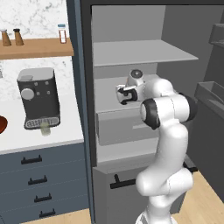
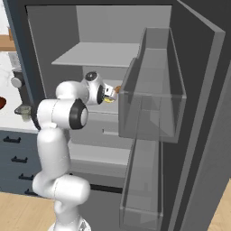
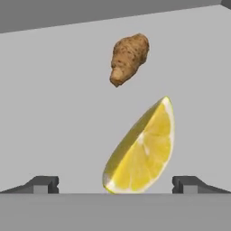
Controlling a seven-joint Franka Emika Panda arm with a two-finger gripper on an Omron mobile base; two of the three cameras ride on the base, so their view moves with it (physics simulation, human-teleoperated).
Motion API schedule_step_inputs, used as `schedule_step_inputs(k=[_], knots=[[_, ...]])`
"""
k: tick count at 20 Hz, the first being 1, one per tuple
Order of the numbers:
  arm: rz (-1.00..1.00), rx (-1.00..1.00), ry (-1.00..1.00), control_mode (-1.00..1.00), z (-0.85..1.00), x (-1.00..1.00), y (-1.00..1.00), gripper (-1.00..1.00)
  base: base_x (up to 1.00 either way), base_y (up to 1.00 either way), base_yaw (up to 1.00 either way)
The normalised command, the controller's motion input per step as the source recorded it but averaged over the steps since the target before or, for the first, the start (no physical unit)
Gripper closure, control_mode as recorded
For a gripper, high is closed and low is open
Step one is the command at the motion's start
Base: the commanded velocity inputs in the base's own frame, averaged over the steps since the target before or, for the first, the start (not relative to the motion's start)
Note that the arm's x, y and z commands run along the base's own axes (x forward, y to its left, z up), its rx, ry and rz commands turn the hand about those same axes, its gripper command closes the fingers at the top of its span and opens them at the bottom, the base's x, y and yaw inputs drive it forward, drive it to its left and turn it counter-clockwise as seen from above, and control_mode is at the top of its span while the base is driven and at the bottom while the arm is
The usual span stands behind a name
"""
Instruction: Grab a lemon wedge from the fridge and one ice cube from the ice bowl, and put them in the glass of lemonade.
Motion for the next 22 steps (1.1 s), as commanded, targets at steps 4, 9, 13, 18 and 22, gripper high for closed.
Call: schedule_step_inputs(k=[4,9,13,18,22], knots=[[0.0,0.0,0.05,-1.0,-0.19,0.49,-0.04,-1.0,0.0,0.0,0.0],[0.0,0.0,0.01,-1.0,-0.24,0.39,-0.19,-1.0,0.0,0.0,0.0],[-0.01,0.0,0.02,-1.0,-0.24,0.23,-0.33,-1.0,0.0,0.0,0.0],[-0.02,-0.01,0.04,-1.0,-0.31,0.04,-0.37,1.0,0.0,0.0,0.0],[-0.03,-0.04,0.07,-1.0,-0.54,0.0,-0.24,1.0,0.0,0.0,0.0]])
